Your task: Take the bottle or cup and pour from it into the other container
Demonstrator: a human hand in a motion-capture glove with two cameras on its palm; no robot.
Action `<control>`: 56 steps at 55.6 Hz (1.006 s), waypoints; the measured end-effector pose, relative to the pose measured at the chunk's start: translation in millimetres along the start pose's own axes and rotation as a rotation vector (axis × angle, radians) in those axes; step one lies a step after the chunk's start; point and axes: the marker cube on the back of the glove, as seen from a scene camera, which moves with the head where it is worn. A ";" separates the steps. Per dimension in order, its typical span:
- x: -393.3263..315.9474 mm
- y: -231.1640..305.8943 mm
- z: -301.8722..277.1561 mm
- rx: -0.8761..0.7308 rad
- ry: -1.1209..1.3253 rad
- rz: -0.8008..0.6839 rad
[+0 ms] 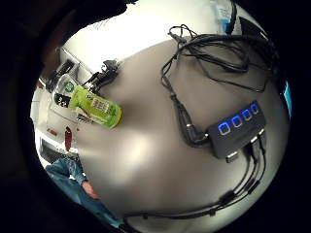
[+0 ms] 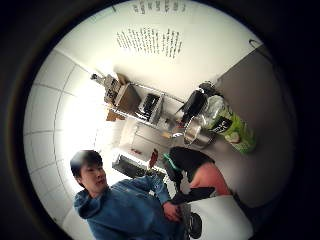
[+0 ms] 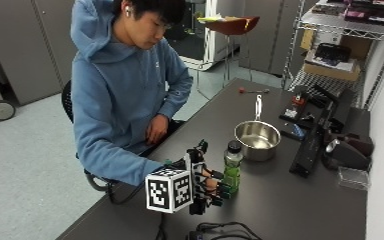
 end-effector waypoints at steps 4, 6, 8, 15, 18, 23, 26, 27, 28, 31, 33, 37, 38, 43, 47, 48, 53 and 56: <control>1.1 -1.3 7.5 -0.001 -0.004 0.006; 1.5 -2.1 11.0 -0.007 0.000 0.009; 1.8 -3.2 14.6 -0.014 0.001 0.012; 3.1 -6.2 26.2 -0.017 -0.024 0.021; 3.3 -5.9 31.2 -0.025 -0.035 0.025; 2.5 -6.0 41.9 -0.040 -0.060 0.027; 1.6 -6.5 47.5 -0.053 -0.077 0.025; 1.2 -6.8 49.6 -0.057 -0.085 0.024; 0.8 -7.1 51.8 -0.060 -0.094 0.022; -0.1 -8.0 57.7 -0.064 -0.113 0.020; -0.2 -8.4 61.6 -0.067 -0.120 0.021; 0.4 -9.0 71.3 -0.080 -0.141 0.025; 0.6 -9.5 74.4 -0.083 -0.150 0.027; 1.2 -12.9 91.6 -0.095 -0.216 0.041; 0.8 -15.4 102.0 -0.096 -0.256 0.049; 0.9 -15.8 104.9 -0.095 -0.260 0.049; 0.9 -18.3 120.1 -0.062 -0.273 0.049; -0.2 -20.6 125.2 -0.034 -0.300 0.057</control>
